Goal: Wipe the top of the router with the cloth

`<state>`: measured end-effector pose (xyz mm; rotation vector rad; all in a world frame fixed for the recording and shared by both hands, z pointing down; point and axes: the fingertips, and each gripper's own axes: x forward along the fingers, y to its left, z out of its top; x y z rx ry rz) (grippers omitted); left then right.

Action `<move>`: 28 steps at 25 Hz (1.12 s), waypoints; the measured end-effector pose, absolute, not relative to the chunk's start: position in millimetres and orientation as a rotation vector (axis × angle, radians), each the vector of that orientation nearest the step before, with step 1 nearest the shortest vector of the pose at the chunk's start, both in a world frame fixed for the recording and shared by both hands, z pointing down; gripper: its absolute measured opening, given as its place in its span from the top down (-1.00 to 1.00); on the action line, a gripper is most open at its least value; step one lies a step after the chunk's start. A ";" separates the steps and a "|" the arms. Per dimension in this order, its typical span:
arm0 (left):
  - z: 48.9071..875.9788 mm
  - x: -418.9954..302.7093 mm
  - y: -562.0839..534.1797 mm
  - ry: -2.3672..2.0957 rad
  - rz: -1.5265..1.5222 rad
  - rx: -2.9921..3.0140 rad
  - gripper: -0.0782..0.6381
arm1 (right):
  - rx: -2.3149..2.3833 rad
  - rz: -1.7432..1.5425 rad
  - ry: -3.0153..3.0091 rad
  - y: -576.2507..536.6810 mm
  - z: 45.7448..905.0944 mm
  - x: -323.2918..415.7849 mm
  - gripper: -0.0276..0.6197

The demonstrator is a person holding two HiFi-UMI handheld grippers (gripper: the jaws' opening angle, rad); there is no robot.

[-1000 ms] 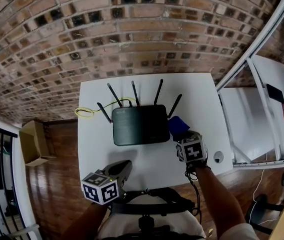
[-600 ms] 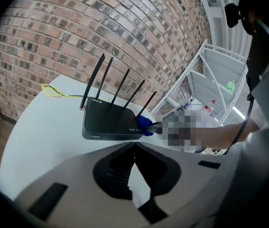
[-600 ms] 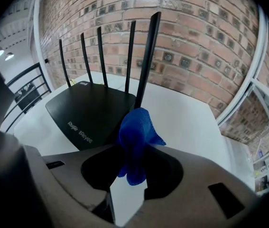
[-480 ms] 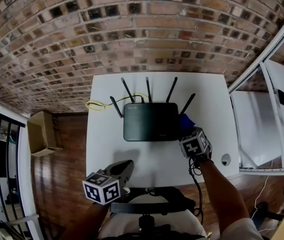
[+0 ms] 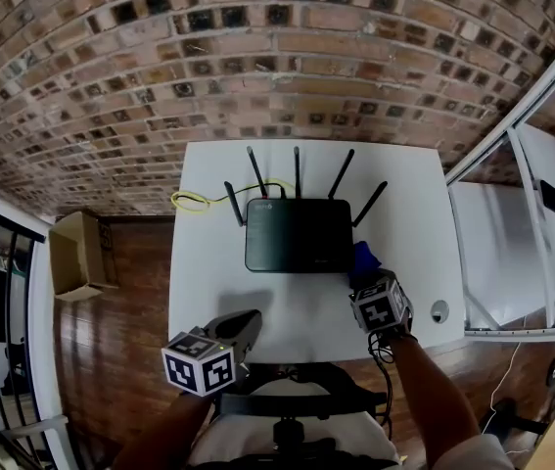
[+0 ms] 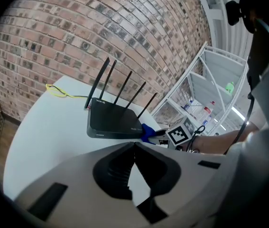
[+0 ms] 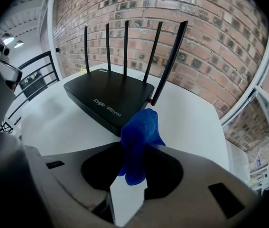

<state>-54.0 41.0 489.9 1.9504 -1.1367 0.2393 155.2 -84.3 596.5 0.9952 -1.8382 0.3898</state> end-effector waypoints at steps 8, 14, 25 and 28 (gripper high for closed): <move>491.3 -65.7 52.8 -1.119 0.240 1.961 0.69 | 1.021 0.400 -1.816 -60.7 596.7 147.3 0.52; 489.8 -74.8 59.1 -1.123 0.235 1.964 0.69 | 1.052 0.428 -1.794 -46.7 596.4 139.3 0.52; 492.6 -100.5 76.1 -1.133 0.223 1.952 0.69 | 0.984 0.421 -1.831 -25.3 594.8 72.2 0.52; 491.8 -109.3 81.6 -1.151 0.217 1.941 0.69 | 0.945 0.404 -1.860 -21.7 595.4 46.4 0.52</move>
